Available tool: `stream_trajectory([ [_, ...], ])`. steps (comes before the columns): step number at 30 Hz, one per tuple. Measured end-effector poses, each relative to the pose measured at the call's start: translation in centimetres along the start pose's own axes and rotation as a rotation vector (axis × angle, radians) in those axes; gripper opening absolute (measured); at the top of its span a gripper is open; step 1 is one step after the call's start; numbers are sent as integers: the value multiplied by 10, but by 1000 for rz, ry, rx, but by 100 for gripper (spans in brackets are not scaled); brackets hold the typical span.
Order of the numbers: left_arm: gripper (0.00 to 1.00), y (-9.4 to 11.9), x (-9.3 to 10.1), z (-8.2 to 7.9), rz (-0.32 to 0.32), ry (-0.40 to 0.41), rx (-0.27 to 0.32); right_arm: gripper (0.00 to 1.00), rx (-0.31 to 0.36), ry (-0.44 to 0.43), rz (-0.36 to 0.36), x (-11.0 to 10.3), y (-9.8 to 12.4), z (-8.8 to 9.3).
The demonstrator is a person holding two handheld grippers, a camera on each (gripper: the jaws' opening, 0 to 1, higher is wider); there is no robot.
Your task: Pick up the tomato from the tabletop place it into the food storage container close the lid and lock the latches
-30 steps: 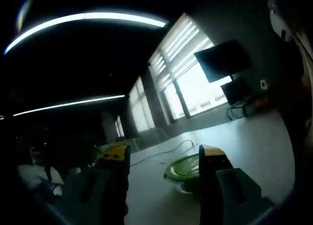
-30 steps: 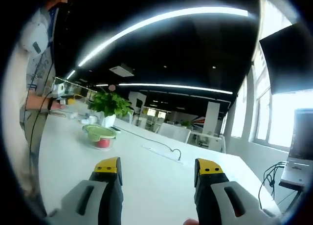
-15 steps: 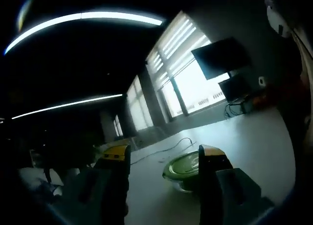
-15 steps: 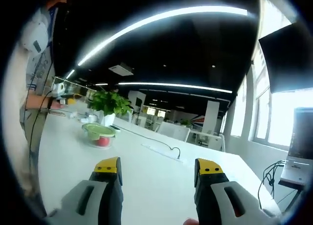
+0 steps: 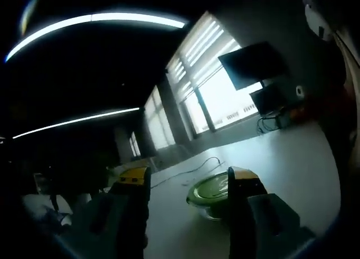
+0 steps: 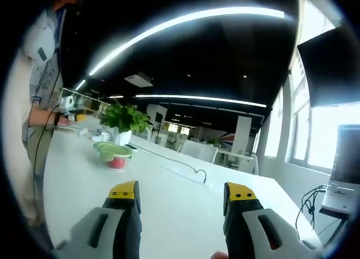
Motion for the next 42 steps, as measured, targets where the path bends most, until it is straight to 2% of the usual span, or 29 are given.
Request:
stream_trajectory([
  [24,45,0,-2,2,-4,1,0,53,-10,8,10,5,-1,3],
  [42,45,-4,0,0,4,-17,4,53,-12,13,11,0,-3,2],
])
Point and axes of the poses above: the point that each gripper's makers call its tool centre point, and the gripper's own axes: y roughly backward along the fingers, x roughly to its right, z roughly out of its underside, the point moved 5 cm from there along y, roughly backward along the fingers, and after that the axes turned 12 degrees about -y, right-handed, at the moved point
